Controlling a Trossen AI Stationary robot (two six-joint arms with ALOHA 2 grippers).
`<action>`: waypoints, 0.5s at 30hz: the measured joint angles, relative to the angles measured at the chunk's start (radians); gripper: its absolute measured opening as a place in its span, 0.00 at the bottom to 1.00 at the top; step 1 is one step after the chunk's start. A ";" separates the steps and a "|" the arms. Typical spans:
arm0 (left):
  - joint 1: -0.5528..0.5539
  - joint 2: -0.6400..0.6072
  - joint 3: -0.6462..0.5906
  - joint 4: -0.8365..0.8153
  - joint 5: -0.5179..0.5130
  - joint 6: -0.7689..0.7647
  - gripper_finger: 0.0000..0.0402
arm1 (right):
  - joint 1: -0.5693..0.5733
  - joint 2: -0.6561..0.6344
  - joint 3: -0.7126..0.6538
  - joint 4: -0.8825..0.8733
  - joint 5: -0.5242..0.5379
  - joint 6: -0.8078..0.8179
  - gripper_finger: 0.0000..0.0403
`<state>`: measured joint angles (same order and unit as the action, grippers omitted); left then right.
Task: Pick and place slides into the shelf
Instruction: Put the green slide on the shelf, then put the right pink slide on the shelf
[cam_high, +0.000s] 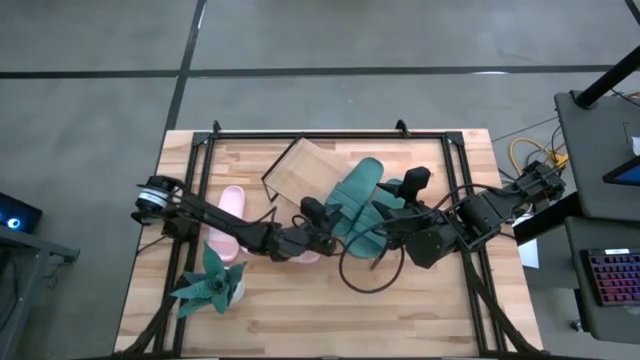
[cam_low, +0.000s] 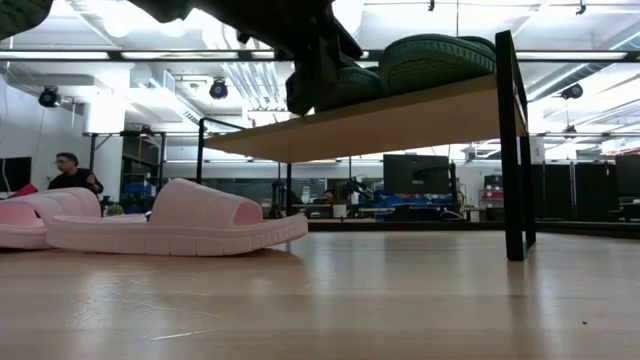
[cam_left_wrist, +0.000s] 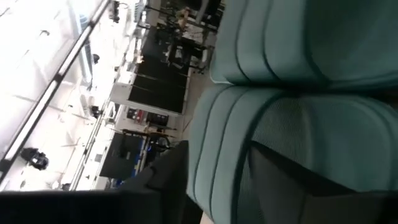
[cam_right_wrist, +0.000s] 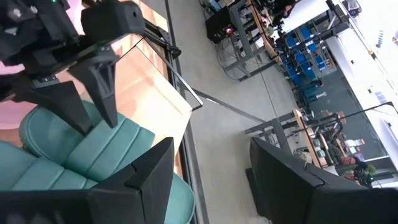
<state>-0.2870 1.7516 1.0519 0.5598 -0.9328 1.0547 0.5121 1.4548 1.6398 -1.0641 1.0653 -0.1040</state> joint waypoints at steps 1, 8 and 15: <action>-0.002 -0.011 0.000 -0.030 0.001 -0.003 0.39 | 0.000 0.000 0.000 0.000 0.000 0.000 0.50; -0.017 -0.102 0.000 -0.215 0.073 -0.110 0.45 | 0.000 0.000 0.000 0.000 0.000 0.000 0.50; -0.074 -0.196 -0.001 -0.273 0.058 -0.192 0.45 | 0.000 0.000 0.000 0.000 0.002 0.026 0.50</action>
<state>-0.3613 1.5558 1.0505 0.2869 -0.8748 0.8624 0.5121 1.4548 1.6398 -1.0641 1.0677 -0.0776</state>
